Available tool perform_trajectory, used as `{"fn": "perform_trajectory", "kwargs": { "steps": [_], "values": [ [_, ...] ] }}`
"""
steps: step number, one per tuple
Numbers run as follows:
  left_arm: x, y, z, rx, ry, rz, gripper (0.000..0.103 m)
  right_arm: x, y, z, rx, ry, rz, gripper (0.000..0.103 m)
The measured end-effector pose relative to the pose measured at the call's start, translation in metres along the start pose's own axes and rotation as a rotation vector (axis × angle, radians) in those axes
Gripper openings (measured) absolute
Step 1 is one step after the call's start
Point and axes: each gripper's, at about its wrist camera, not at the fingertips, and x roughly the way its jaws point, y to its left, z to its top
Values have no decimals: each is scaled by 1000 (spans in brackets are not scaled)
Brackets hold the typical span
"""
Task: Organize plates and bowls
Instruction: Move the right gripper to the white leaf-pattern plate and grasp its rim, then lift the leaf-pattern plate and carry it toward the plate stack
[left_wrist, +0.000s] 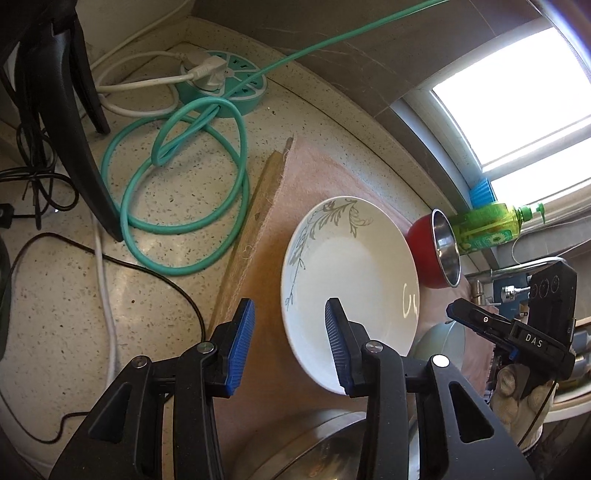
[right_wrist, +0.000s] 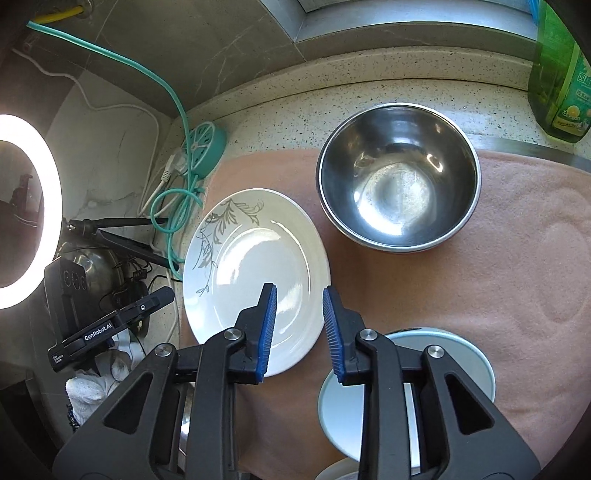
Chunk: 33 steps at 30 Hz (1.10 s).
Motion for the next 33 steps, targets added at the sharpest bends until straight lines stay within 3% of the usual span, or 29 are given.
{"fn": "perform_trajectory", "kwargs": {
  "steps": [8, 25, 33],
  "values": [
    [10, 4, 4, -2, 19, -9, 33, 19, -3, 8, -16, 38, -53, 21],
    [26, -4, 7, 24, 45, 5, 12, 42, -2, 15, -43, 79, -104, 11],
    [30, -12, 10, 61, 52, 27, 12, 41, -1, 15, -35, 76, -106, 9]
  ]
}}
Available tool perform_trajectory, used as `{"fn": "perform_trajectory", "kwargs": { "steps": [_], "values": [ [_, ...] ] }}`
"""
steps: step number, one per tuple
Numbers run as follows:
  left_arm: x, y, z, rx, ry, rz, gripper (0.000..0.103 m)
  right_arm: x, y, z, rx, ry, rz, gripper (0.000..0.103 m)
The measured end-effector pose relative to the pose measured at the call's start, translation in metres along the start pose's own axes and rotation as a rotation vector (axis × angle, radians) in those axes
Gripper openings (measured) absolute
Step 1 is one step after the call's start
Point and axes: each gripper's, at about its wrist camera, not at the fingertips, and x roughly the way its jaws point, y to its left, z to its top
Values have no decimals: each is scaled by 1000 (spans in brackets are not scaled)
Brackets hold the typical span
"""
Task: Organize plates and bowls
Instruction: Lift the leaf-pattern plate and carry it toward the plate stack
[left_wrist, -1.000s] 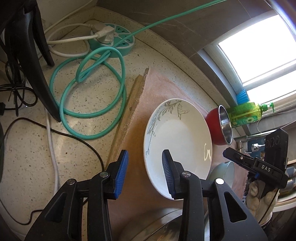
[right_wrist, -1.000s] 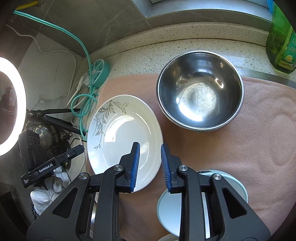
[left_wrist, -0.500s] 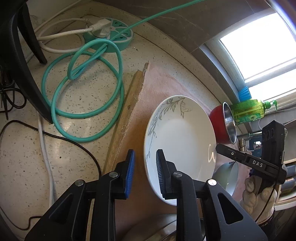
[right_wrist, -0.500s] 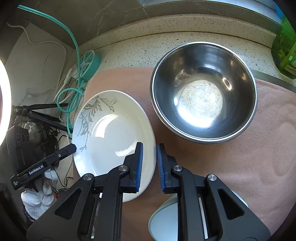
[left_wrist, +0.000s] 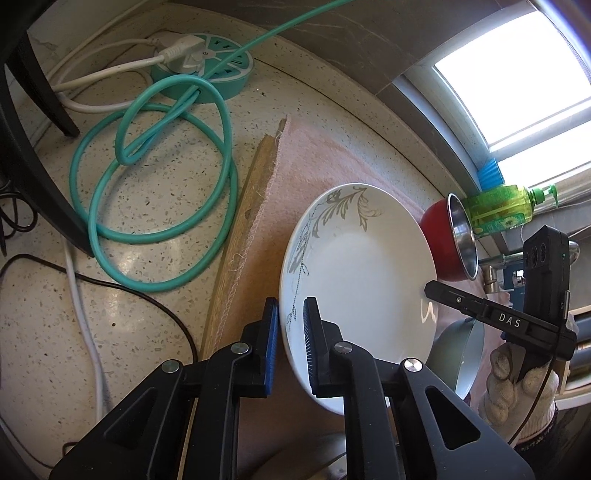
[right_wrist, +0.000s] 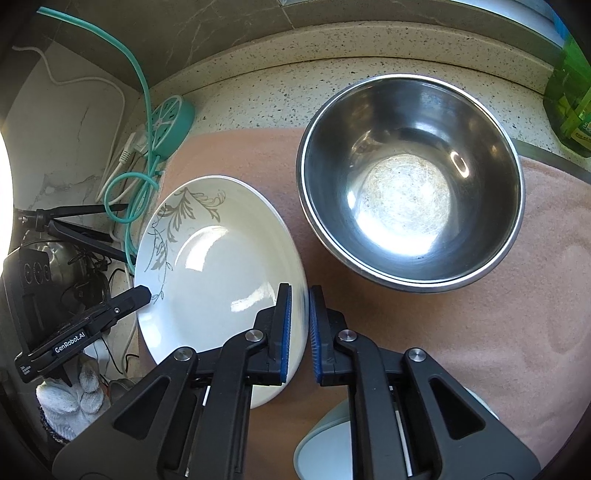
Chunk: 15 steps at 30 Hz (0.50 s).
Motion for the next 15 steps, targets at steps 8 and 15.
{"fn": "perform_trajectory", "kwargs": {
  "steps": [8, 15],
  "values": [
    [-3, -2, 0, 9, -6, 10, 12, -7, 4, -2, -8, -19, 6, 9],
    [-15, -3, 2, 8, -35, 7, 12, -18, 6, -2, -16, -47, 18, 9]
  ]
}}
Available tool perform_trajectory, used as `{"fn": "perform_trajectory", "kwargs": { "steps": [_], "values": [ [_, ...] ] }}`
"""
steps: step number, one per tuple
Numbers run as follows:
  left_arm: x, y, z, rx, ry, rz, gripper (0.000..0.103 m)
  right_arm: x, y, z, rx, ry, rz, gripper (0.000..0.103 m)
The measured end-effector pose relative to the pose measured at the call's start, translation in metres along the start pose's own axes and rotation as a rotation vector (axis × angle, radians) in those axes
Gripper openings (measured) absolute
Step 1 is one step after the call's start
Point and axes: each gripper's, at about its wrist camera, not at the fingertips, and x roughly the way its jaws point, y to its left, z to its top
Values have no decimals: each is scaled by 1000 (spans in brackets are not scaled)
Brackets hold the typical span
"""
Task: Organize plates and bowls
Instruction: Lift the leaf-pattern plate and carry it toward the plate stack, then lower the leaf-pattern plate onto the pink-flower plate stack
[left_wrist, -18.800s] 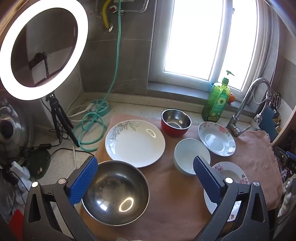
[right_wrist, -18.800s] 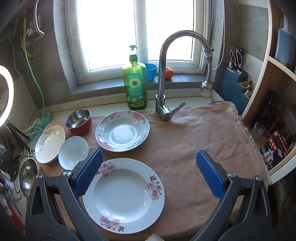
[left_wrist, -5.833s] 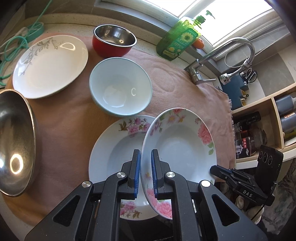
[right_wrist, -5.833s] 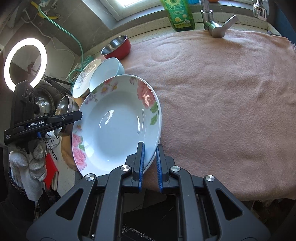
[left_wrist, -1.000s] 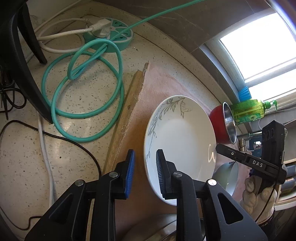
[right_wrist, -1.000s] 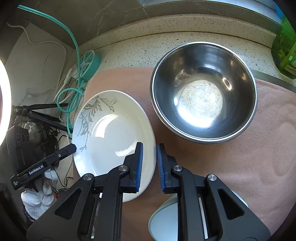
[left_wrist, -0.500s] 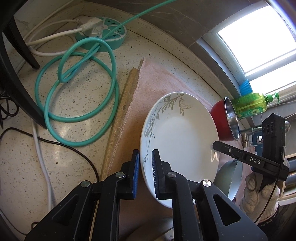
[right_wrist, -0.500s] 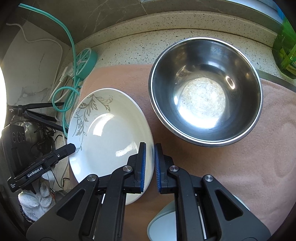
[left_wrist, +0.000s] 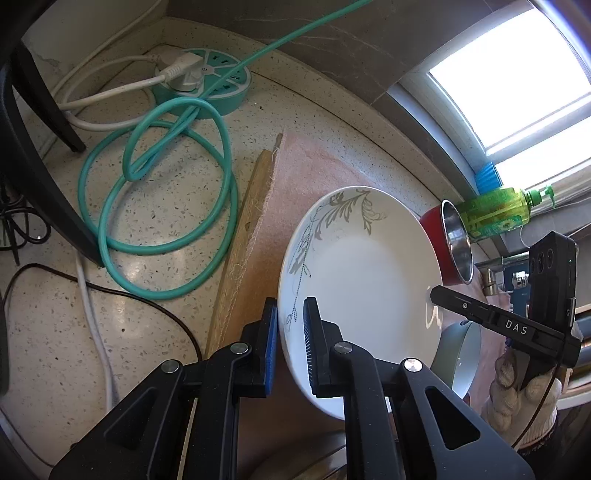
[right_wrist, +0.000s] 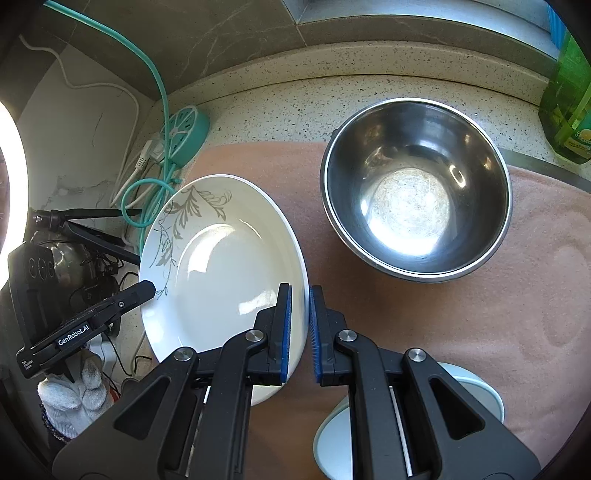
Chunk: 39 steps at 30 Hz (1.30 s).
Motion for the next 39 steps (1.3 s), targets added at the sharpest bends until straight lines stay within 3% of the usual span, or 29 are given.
{"fn": "perform_trajectory", "kwargs": {
  "steps": [19, 28, 39],
  "values": [
    [-56, -38, -9, 51, -85, -21, 12, -75, 3, -16, -24, -92, 54, 9],
    [-78, -76, -40, 62, -120, -26, 12, -117, -23, -50, -40, -105, 90, 9],
    [-72, -117, -96, 65, -107, -42, 12, -151, -65, -105, -41, -103, 95, 9]
  ]
}}
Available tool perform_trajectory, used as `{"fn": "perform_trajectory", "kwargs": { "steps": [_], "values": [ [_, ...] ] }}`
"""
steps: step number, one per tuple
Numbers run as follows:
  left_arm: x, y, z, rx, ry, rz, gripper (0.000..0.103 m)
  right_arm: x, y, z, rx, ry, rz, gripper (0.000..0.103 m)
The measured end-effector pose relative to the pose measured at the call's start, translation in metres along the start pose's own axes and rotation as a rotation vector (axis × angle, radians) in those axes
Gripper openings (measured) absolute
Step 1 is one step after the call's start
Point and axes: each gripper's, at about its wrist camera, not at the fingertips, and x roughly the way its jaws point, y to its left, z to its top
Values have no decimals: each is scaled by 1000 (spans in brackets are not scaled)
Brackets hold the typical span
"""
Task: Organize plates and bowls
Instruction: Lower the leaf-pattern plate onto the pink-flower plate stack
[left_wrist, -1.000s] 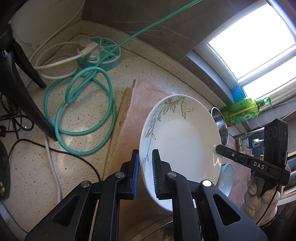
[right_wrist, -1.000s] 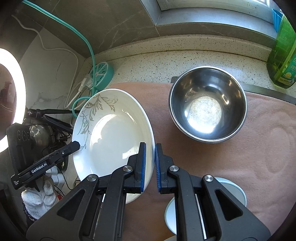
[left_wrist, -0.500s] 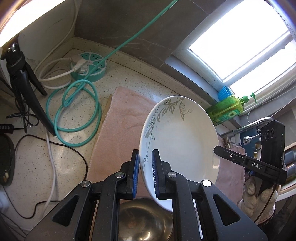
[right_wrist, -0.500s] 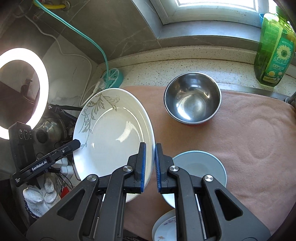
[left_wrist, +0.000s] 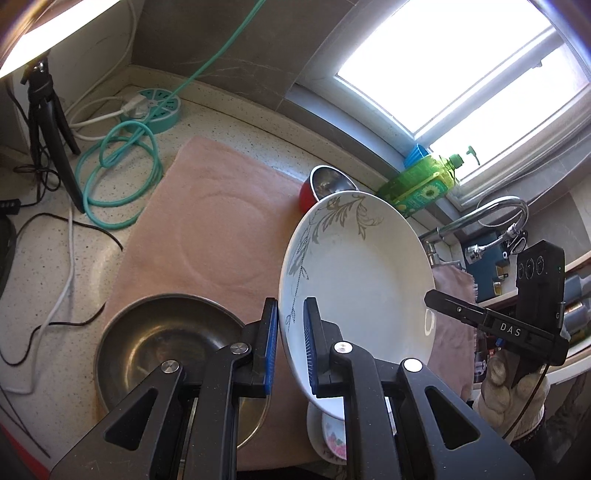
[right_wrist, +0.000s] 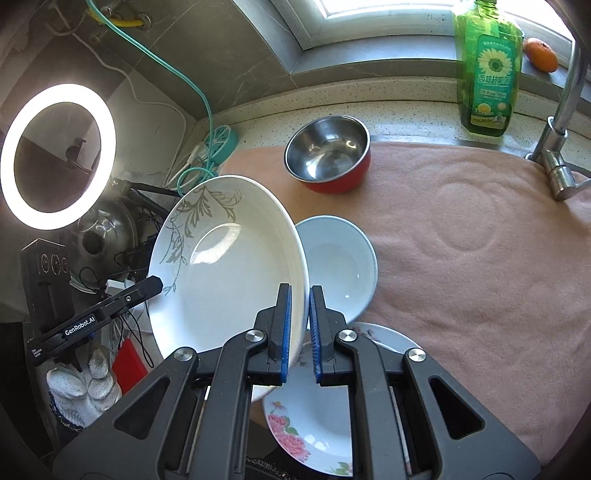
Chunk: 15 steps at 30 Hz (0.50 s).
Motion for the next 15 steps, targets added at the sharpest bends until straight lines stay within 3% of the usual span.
{"fn": "perform_trajectory", "kwargs": {
  "steps": [15],
  "values": [
    [9, -40, -70, 3, 38, -21, 12, -32, -51, -67, 16, 23, -5, 9]
  ]
}}
